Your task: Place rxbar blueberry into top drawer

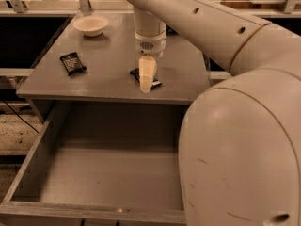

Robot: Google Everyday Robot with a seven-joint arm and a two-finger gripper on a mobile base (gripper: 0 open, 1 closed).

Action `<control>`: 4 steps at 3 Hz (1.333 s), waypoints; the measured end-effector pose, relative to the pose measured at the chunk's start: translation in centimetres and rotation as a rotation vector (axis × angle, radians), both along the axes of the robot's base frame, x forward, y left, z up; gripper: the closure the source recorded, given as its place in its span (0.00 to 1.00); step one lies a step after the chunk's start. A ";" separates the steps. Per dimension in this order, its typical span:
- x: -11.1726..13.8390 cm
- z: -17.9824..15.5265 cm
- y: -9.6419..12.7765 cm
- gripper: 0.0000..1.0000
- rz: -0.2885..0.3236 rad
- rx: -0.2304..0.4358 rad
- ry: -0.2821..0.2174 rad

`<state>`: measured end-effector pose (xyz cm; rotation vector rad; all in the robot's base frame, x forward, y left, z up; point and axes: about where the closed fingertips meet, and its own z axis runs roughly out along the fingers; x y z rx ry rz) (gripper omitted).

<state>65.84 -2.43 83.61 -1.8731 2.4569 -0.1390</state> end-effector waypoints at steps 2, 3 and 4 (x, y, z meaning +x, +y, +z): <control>0.4 -0.4 0.5 0.09 0.021 0.019 0.000; 0.5 -0.5 0.7 0.08 0.036 0.023 0.007; 0.5 -0.5 0.7 0.06 0.039 0.023 0.007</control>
Offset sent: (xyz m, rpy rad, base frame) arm -0.0015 0.0033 -0.0011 0.0143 0.0285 0.0336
